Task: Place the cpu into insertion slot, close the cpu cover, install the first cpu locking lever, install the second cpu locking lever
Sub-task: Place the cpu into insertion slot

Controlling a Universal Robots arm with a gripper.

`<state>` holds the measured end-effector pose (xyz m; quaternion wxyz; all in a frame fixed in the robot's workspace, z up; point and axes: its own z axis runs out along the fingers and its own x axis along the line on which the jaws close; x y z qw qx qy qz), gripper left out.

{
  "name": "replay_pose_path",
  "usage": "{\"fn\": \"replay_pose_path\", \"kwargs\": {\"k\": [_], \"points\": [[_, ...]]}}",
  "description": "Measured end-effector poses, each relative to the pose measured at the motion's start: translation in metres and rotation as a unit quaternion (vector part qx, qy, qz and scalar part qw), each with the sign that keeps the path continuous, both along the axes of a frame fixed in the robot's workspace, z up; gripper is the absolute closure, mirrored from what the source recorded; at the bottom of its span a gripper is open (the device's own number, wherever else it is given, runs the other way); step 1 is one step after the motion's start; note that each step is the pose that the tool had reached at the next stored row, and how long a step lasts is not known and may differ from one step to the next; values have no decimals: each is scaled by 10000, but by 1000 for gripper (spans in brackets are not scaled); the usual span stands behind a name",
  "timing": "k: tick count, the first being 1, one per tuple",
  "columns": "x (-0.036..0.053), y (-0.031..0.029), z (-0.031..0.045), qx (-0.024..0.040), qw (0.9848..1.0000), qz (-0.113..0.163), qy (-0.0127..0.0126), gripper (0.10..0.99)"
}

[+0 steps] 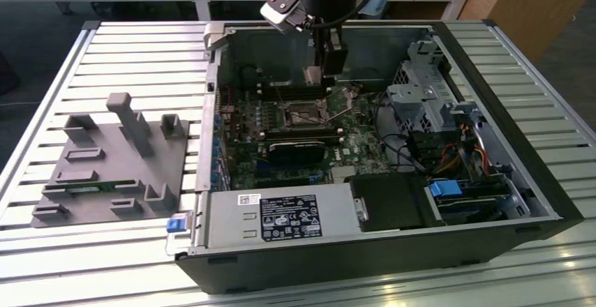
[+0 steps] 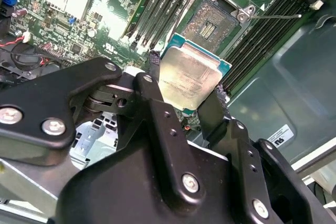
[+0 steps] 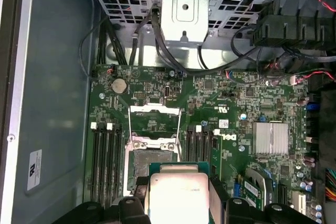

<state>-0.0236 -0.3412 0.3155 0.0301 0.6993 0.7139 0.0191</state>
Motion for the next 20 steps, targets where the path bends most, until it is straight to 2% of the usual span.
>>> {"fn": "replay_pose_path", "kwargs": {"k": [20], "points": [[0, 0, -53, 0, 10000, 0, 1, 549]]}}
